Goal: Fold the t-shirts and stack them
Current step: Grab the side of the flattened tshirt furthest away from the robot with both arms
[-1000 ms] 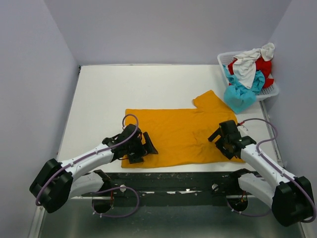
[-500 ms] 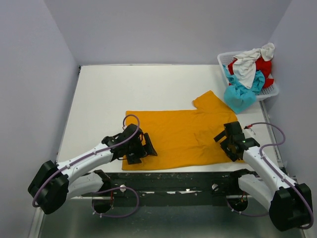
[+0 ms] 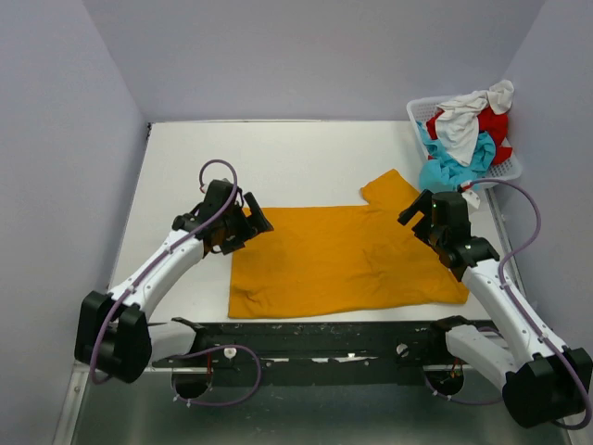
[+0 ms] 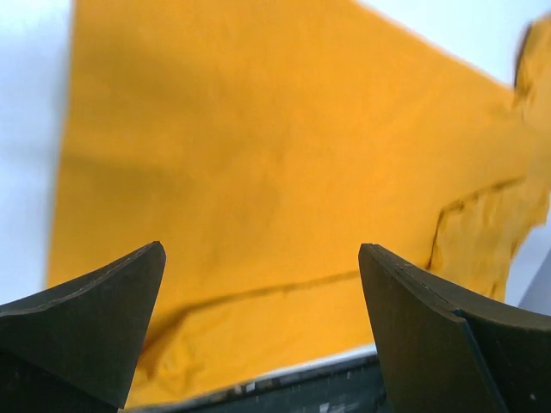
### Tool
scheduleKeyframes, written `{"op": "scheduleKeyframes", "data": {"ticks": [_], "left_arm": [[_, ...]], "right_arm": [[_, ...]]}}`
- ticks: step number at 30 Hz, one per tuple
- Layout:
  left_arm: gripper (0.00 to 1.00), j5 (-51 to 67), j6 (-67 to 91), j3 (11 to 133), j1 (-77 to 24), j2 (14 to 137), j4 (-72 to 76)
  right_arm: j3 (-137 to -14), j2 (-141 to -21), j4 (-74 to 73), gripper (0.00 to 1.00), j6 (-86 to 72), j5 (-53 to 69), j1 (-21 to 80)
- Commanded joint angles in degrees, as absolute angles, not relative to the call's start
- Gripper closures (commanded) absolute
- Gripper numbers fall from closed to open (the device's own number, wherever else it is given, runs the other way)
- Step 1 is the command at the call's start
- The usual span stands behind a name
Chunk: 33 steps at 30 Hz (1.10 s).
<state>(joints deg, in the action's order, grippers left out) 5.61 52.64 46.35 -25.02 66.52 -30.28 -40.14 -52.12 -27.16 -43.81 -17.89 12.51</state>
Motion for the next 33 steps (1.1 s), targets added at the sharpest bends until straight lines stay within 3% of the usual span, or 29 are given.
{"op": "scheduleKeyframes", "data": {"ticks": [1,11,22,33], "left_arm": [[0.01,5.1,44.6,53.8,-15.1,77.9,-23.3],[0.02,9.7,45.2,71.5,-4.4,104.1,-21.8],[0.02,7.2,48.2,80.4,-4.4,109.2,-28.2],[0.01,10.0,60.8,77.4,-5.7,108.6,-25.3]], "right_arm": [[-39.1,-56.7,-16.5,0.0,-38.5,-8.6,12.2],[-39.0,-59.2,-13.7,0.0,-36.1,-9.1,12.2],[-38.1,-57.5,-15.3,0.0,-35.8,-11.7,12.2],[-35.8,-59.1,-12.3,0.0,-33.3,-9.1,12.2]]}}
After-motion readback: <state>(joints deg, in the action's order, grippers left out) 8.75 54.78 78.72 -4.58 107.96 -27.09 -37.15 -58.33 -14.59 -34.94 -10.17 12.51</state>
